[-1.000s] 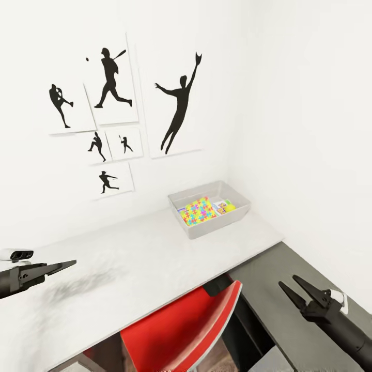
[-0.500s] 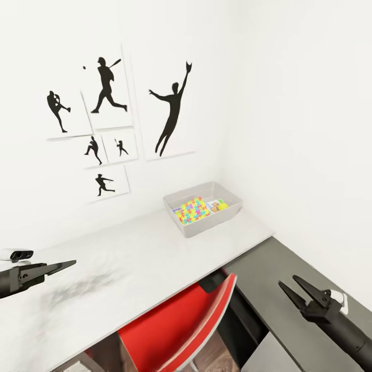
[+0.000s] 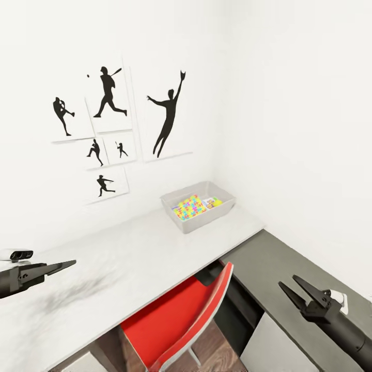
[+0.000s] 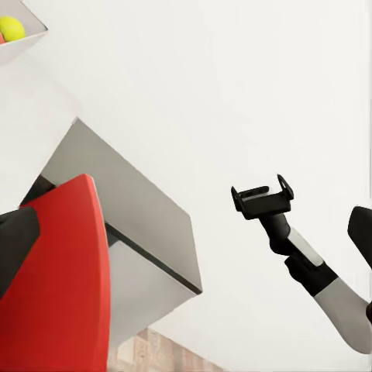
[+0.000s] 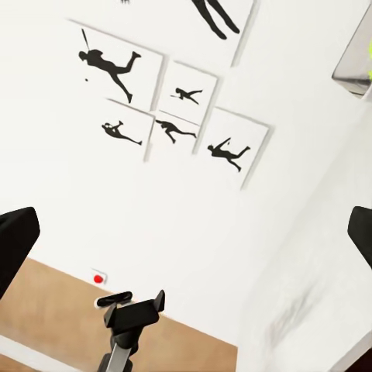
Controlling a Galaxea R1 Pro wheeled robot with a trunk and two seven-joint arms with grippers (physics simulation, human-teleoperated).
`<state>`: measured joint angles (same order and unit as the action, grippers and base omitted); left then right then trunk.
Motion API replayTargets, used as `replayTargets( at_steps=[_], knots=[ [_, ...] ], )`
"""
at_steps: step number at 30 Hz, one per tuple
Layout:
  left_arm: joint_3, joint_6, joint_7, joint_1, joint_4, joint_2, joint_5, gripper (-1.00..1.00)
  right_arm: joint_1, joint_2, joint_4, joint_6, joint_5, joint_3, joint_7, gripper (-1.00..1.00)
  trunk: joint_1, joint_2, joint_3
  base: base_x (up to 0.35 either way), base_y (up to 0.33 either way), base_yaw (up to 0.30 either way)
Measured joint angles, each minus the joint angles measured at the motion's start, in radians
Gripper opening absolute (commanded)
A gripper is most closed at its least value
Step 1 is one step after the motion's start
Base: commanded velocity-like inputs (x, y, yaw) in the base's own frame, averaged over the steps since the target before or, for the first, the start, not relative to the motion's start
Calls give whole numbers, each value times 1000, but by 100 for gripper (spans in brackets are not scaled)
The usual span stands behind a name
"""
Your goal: Put all the toys in the child's room - the three board games (two on the bed and one on the table), the two jigsaw puzzles on the table, and the tennis ball on the table - inside the toy box on the table in the child's room.
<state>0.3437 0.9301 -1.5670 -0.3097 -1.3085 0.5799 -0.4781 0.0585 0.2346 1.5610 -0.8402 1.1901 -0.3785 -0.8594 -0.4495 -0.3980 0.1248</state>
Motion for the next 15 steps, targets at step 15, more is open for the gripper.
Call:
replayTargets(
  at_steps=[15],
  knots=[
    [1, 0, 0, 0, 0, 1, 0, 100, 0, 0, 0, 0, 0, 0, 0, 100, 0, 0, -24, -31, 14, -132]
  ],
)
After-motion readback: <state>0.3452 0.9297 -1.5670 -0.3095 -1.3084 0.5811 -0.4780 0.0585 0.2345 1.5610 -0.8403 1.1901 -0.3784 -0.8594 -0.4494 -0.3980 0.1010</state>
